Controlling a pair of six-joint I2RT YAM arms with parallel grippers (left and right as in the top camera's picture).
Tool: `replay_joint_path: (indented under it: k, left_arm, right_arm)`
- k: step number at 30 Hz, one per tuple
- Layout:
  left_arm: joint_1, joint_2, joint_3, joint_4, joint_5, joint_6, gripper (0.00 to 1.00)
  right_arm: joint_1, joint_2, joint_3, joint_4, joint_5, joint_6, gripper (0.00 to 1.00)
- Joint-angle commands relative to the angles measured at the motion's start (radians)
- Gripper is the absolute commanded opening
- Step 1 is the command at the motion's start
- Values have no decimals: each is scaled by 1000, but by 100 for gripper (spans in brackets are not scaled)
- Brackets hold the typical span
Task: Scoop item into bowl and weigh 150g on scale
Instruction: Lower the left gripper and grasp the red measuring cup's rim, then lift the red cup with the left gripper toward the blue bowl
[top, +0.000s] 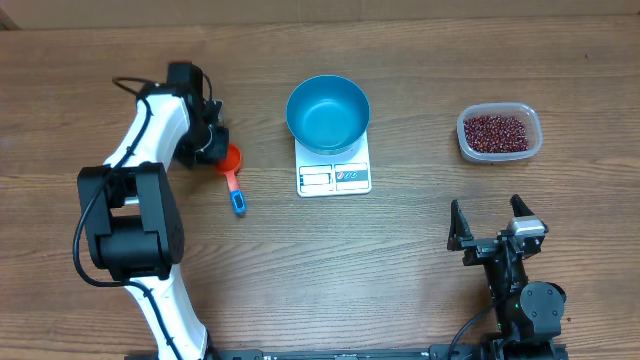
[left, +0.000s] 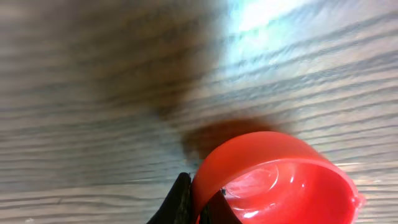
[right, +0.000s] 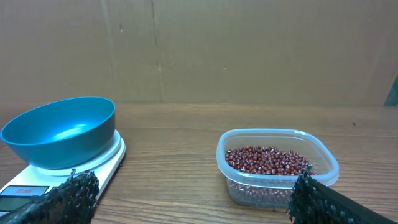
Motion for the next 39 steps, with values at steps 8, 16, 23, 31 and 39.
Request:
replay_joint_path:
  k: [8,16,23,31,39]
  left_arm:
    - [-2,-56,225,-109,24,-51,4]
    - [-2,-209,225,-111,24,-65,4]
    - [-2,-307,225,-126,24,-139,4]
    - [-2,-368,225,-172,24,-171,4]
    - [-2,-383,225,-265,24,-171,4]
  right_arm:
    - [6,-9,-11,6,-1,-2,100]
    - [6,-9,-11,6,-1,-2,100]
    - [6,-9,-11,6,-1,-2,100]
    - [6,-9,-11,6,-1,-2,100]
    - [6,-9,-11,6,-1,-2,100]
